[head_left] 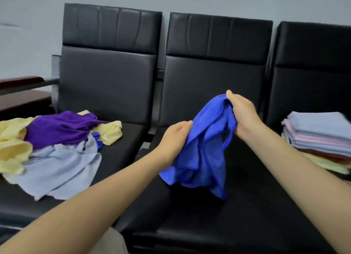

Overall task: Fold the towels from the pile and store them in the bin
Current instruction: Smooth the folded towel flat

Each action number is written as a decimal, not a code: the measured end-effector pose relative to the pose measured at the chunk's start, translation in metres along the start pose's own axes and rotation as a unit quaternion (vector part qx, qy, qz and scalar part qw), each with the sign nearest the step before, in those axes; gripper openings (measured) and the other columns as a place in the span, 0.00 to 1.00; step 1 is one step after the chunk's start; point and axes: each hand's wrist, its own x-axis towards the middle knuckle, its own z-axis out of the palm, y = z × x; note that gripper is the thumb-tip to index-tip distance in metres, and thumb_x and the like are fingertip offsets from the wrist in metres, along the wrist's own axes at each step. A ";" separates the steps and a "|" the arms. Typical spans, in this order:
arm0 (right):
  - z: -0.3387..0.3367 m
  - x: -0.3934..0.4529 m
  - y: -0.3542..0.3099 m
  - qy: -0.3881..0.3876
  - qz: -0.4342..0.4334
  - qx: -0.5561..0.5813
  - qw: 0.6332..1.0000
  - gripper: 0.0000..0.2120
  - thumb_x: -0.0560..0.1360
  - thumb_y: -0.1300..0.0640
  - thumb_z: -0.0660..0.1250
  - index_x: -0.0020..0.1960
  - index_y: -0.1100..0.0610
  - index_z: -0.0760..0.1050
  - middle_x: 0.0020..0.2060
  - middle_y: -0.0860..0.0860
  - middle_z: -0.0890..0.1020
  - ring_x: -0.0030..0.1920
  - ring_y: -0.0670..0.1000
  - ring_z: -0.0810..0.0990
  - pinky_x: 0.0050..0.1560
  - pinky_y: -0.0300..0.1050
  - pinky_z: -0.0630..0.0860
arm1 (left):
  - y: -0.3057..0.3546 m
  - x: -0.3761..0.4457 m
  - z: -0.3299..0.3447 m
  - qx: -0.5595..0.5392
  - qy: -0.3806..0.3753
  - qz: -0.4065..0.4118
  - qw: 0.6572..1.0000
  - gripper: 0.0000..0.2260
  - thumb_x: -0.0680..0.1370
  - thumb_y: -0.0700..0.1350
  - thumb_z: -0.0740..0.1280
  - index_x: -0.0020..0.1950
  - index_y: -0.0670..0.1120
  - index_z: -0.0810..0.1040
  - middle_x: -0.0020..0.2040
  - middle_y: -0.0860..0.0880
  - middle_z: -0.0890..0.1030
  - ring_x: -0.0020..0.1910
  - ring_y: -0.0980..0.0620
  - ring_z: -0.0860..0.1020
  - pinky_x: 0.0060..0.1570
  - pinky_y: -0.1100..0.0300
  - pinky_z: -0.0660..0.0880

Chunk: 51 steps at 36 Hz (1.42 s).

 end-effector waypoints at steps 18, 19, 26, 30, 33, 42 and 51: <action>-0.150 -0.014 0.100 0.057 0.249 -0.149 0.955 0.07 0.79 0.57 0.66 0.49 0.61 0.78 0.38 0.55 0.84 0.37 0.51 0.82 0.37 0.43 0.76 | -0.072 -0.003 0.045 0.479 -0.135 0.131 0.857 0.13 0.79 0.58 0.61 0.54 0.51 0.77 0.50 0.51 0.76 0.52 0.52 0.75 0.50 0.57 0.71; -0.155 -0.014 0.105 0.064 0.249 -0.164 0.952 0.07 0.79 0.57 0.66 0.50 0.61 0.78 0.41 0.56 0.83 0.40 0.52 0.81 0.39 0.44 0.76 | -0.076 -0.007 0.049 0.497 -0.159 0.136 0.842 0.14 0.78 0.60 0.62 0.55 0.52 0.76 0.51 0.52 0.75 0.53 0.53 0.74 0.50 0.58 0.71; -0.171 -0.016 0.116 -0.011 0.194 -0.229 0.954 0.05 0.75 0.60 0.70 0.51 0.59 0.81 0.48 0.56 0.84 0.51 0.53 0.83 0.49 0.43 0.77 | -0.083 0.009 0.048 0.479 -0.161 0.088 0.858 0.14 0.79 0.54 0.64 0.60 0.49 0.74 0.56 0.49 0.76 0.55 0.49 0.76 0.56 0.56 0.72; -0.173 -0.023 0.118 -0.111 0.113 -0.373 0.914 0.04 0.75 0.57 0.71 0.49 0.53 0.82 0.46 0.47 0.85 0.48 0.43 0.82 0.48 0.37 0.76 | -0.090 0.017 0.031 0.513 -0.160 0.095 0.838 0.14 0.80 0.56 0.61 0.47 0.46 0.77 0.45 0.50 0.75 0.47 0.51 0.74 0.47 0.56 0.71; -0.174 -0.027 0.118 -0.151 0.078 -0.411 0.896 0.04 0.76 0.56 0.71 0.44 0.49 0.83 0.41 0.44 0.85 0.42 0.37 0.81 0.45 0.32 0.74 | -0.094 0.018 0.025 0.483 -0.170 0.116 0.851 0.14 0.81 0.54 0.60 0.46 0.45 0.77 0.45 0.50 0.73 0.46 0.52 0.72 0.47 0.57 0.69; -0.179 -0.030 0.101 -0.088 0.106 -0.213 0.967 0.07 0.79 0.59 0.66 0.45 0.60 0.81 0.39 0.53 0.83 0.41 0.47 0.80 0.43 0.39 0.76 | -0.080 -0.007 0.051 0.214 -0.179 -0.086 0.956 0.17 0.82 0.53 0.60 0.40 0.43 0.75 0.36 0.50 0.77 0.37 0.54 0.74 0.42 0.60 0.72; -0.189 -0.027 0.093 -0.034 0.084 -0.215 0.973 0.08 0.75 0.63 0.71 0.53 0.54 0.79 0.44 0.53 0.83 0.45 0.48 0.81 0.48 0.40 0.76 | -0.051 0.006 0.049 -0.056 -0.055 -0.134 0.988 0.17 0.78 0.51 0.67 0.53 0.37 0.81 0.51 0.39 0.83 0.47 0.46 0.78 0.49 0.52 0.73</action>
